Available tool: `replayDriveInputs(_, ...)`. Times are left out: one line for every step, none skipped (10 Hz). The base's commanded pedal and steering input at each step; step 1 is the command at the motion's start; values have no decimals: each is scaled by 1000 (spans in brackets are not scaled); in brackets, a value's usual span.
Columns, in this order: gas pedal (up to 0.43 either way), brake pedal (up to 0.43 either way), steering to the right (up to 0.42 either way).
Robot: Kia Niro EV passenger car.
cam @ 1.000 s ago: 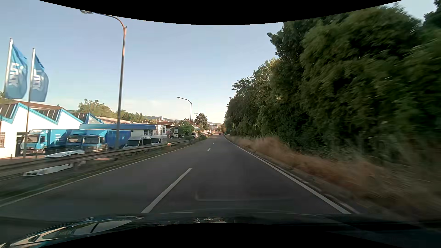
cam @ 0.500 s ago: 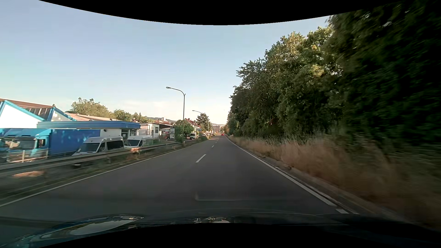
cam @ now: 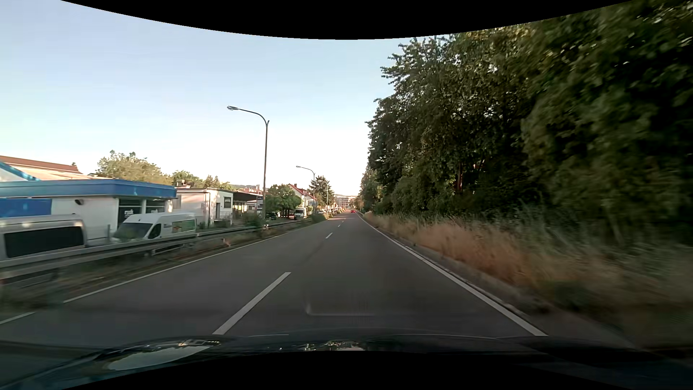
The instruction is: Follow the waypoints while adhering to traffic rules and regulations
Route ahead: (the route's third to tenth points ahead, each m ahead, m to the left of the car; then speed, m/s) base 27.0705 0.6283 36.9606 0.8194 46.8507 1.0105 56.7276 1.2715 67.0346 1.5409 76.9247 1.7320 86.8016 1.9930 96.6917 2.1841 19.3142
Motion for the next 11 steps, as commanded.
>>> replayDriveInputs(67, 0, -3)
replayDriveInputs(67, 0, -3)
replayDriveInputs(67, 0, -2)
replayDriveInputs(67, 0, -2)
replayDriveInputs(67, 0, -2)
replayDriveInputs(59, 0, -2)
replayDriveInputs(47, 0, -2)
replayDriveInputs(20, 0, -1)
replayDriveInputs(0, 0, 0)
replayDriveInputs(0, 0, 0)
replayDriveInputs(0, 0, 0)
